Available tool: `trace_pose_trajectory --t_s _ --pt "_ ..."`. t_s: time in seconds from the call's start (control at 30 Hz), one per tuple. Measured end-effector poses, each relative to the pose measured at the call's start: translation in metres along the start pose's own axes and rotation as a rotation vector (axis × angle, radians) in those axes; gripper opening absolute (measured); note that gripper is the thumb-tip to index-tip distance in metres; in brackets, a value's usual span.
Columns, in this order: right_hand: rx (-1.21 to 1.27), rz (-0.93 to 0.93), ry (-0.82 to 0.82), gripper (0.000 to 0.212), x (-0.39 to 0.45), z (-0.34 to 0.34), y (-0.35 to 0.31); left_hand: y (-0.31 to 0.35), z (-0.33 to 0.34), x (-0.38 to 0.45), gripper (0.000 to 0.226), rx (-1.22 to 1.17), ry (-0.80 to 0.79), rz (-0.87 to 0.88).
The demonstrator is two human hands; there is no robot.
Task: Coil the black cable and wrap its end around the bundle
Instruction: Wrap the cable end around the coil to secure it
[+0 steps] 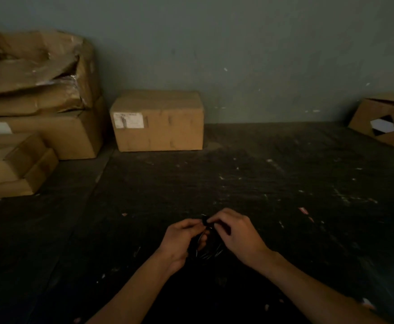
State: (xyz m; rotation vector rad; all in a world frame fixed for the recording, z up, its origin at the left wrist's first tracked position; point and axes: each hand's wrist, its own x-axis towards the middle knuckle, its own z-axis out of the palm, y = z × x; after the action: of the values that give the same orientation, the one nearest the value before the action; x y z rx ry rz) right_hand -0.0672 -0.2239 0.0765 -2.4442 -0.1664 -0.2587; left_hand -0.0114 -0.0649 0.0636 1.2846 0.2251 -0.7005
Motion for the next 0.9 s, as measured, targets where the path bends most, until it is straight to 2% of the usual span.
trace_pose_trajectory --t_s 0.17,0.33,0.43,0.5,0.7,0.8,0.9 --pt "-0.098 -0.137 -0.013 0.024 -0.003 -0.005 -0.001 0.010 -0.003 -0.004 0.015 -0.145 -0.008 -0.025" --pt "0.007 -0.042 -0.028 0.017 -0.005 -0.007 -0.005 0.010 -0.004 -0.010 0.016 -0.120 -0.050 -0.048" --pt "0.040 0.006 0.030 0.012 -0.002 -0.004 -0.009 0.007 -0.006 -0.011 0.018 -0.089 -0.081 -0.042" --pt "0.047 0.026 0.058 0.016 -0.001 -0.001 -0.010 0.005 -0.007 -0.011 0.017 -0.073 -0.092 -0.022" --pt "0.032 0.014 0.063 0.014 0.002 0.001 -0.016 0.008 -0.011 -0.019 0.016 -0.044 -0.120 0.051" --pt "0.013 0.001 0.038 0.011 0.005 0.000 -0.017 0.011 -0.010 -0.017 0.015 0.039 -0.080 0.076" --pt "-0.003 -0.039 0.041 0.012 0.007 0.000 -0.016 0.013 -0.006 -0.015 0.014 0.014 -0.031 0.077"
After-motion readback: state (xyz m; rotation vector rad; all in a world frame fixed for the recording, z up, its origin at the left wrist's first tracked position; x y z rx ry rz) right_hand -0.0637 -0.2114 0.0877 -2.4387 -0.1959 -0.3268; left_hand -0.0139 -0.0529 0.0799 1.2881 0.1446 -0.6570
